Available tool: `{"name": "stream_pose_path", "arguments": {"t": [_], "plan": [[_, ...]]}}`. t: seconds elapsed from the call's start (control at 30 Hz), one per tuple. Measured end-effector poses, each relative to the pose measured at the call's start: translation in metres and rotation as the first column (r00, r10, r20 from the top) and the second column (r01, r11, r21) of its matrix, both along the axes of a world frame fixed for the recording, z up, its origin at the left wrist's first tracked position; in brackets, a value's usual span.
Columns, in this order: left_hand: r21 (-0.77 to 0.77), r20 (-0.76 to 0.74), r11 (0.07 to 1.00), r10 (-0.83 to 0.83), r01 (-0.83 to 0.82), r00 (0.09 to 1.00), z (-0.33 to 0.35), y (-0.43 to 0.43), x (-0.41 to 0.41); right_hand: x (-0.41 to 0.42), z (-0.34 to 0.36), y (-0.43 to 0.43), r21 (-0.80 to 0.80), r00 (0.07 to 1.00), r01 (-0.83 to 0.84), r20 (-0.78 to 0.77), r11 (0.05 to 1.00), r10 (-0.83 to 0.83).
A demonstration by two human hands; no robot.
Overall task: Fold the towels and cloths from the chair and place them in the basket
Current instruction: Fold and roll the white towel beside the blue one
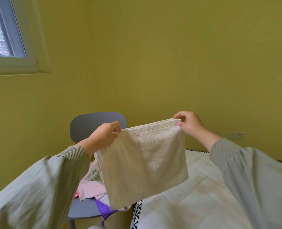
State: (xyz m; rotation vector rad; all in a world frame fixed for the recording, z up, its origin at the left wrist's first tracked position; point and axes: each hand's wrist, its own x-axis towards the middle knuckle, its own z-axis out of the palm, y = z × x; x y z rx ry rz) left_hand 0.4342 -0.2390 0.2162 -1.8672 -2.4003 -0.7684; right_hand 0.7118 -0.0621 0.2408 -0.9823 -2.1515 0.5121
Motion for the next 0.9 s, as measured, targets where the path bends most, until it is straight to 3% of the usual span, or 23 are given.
{"name": "stream_pose_path", "arguments": {"t": [0.4, 0.57, 0.9], "plan": [[-0.077, -0.182, 0.997, -0.027, 0.013, 0.983, -0.007, 0.000, 0.008, 0.006, -0.003, -0.003, -0.136, 0.999, 0.053, 0.017, 0.989, -0.051], [-0.096, -0.240, 0.995, -0.020, -0.004, 0.970, -0.008, -0.001, 0.003, 0.010, -0.007, -0.001, -0.216, 0.997, 0.008, 0.074, 0.976, 0.008], [-0.118, -0.282, 0.993, -0.033, -0.001, 0.959, -0.015, -0.001, 0.010, 0.008, -0.016, -0.006, -0.157, 0.977, 0.016, 0.211, 0.988, 0.018]]}}
